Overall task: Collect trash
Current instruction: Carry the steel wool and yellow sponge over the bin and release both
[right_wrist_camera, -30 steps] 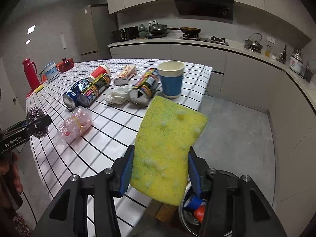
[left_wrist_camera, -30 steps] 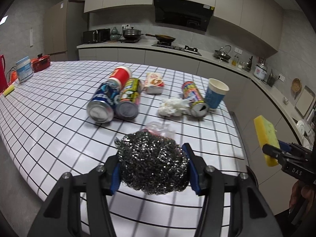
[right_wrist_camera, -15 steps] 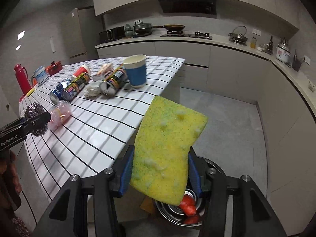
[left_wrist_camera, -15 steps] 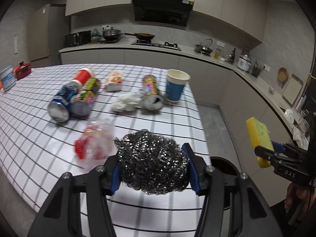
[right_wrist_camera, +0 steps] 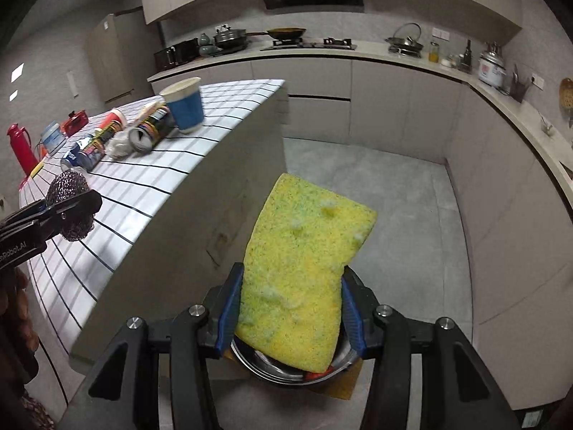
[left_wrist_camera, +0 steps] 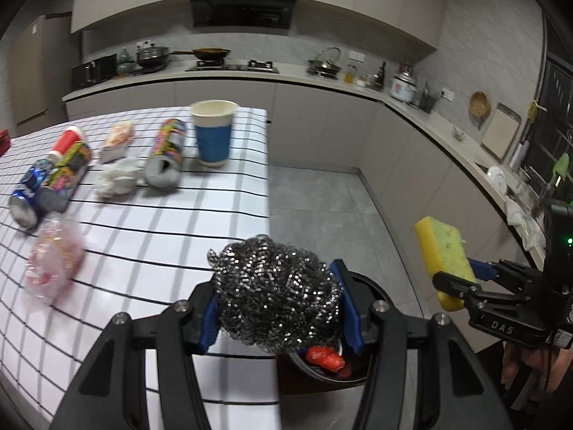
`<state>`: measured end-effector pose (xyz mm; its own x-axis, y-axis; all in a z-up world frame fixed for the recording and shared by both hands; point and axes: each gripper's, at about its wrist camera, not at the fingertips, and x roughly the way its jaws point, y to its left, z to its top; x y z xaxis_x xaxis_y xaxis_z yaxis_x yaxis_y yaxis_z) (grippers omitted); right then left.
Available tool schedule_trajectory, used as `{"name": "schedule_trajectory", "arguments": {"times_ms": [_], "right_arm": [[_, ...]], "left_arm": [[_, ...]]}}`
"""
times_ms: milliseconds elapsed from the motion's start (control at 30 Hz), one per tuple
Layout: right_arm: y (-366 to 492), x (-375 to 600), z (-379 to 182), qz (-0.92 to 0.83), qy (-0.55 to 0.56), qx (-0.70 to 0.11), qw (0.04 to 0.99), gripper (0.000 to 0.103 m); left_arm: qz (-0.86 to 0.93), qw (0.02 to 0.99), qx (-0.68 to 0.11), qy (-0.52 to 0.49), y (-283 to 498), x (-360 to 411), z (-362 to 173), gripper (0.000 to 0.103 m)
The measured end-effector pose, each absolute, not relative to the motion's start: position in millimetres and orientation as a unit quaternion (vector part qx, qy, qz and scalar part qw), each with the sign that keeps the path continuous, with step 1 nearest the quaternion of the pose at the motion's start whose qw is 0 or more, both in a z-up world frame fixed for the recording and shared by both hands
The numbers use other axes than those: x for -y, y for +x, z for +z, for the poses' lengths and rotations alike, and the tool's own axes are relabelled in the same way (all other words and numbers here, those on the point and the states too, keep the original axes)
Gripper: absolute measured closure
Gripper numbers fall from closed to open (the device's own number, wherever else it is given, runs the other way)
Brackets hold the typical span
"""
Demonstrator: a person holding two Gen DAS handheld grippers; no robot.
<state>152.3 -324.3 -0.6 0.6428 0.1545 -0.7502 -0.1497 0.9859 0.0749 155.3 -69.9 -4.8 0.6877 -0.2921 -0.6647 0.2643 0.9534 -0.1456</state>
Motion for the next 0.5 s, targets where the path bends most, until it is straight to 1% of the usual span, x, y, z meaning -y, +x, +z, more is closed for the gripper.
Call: {"name": "schedule_trajectory", "arguments": {"times_ms": [300,500], "right_arm": [[157.5,345.1,-46.6,0.099,-0.018,-0.443,0.891,0.051],[157.9,340.4,-78.7,0.121,-0.058,-0.459,0.878,0.051]], "left_arm": [[-0.180,0.902,-0.392,-0.011,162.3,122.6,-27.3,0.047],[-0.191,0.883,-0.428,-0.017,162.9,143.1,-57.5,0.047]]}}
